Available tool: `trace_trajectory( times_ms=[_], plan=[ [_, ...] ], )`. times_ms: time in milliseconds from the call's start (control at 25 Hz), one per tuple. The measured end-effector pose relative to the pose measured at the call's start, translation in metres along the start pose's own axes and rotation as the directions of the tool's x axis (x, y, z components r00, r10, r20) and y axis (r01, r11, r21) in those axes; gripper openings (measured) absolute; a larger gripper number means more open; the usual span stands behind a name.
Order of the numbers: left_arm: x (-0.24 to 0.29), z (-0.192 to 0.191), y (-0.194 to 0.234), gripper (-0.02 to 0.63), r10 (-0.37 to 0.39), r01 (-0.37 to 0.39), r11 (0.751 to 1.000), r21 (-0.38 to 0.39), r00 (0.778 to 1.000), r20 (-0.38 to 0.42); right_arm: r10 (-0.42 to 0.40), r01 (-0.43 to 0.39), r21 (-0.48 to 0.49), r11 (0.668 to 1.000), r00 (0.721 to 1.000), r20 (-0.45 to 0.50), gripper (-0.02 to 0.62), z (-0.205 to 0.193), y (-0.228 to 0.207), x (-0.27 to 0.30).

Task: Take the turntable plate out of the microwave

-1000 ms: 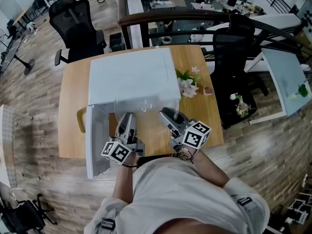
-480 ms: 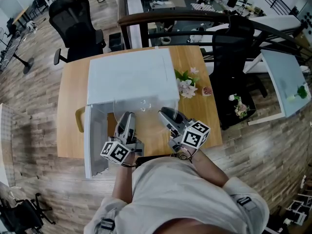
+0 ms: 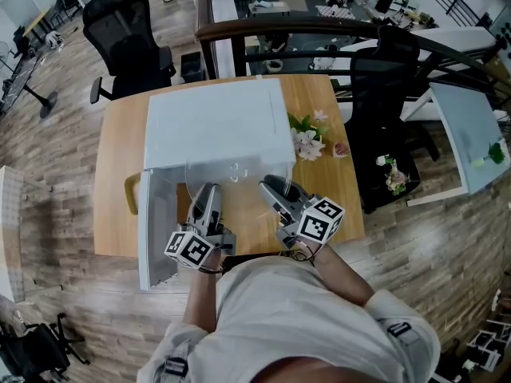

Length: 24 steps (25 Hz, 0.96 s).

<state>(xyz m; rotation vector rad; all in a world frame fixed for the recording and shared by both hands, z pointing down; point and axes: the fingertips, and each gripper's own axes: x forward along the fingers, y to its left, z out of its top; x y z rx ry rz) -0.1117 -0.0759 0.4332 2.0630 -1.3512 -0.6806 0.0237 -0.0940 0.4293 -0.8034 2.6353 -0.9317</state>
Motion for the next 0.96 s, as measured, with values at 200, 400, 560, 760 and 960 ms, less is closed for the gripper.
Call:
trace_trajectory(
  times_ms=[200, 400, 560, 760, 960],
  plan=[
    [0.001, 0.0, 0.0, 0.135, 0.007, -0.007, 1.0, -0.006, 1.0, -0.005, 0.0, 0.0, -0.008, 1.0, 1.0, -0.001, 0.121, -0.001, -0.001, 0.0],
    [0.001, -0.002, 0.002, 0.135, 0.003, -0.003, 1.0, -0.007, 1.0, -0.008, -0.013, 0.013, -0.004, 1.0, 1.0, -0.008, 0.121, -0.001, -0.002, 0.0],
    [0.0, -0.003, 0.002, 0.135, 0.011, -0.011, 1.0, -0.012, 1.0, -0.011, -0.015, 0.015, -0.001, 1.0, 1.0, -0.014, 0.121, -0.002, -0.002, 0.0],
    [0.0, -0.004, 0.004, 0.135, 0.014, -0.014, 1.0, -0.013, 1.0, -0.01, -0.005, 0.005, 0.003, 1.0, 1.0, -0.016, 0.121, -0.006, -0.004, 0.001],
    [-0.003, -0.007, 0.008, 0.135, 0.022, -0.023, 1.0, -0.013, 1.0, -0.015, -0.003, 0.004, 0.002, 1.0, 1.0, -0.021, 0.121, -0.01, -0.006, 0.001]
  ],
)
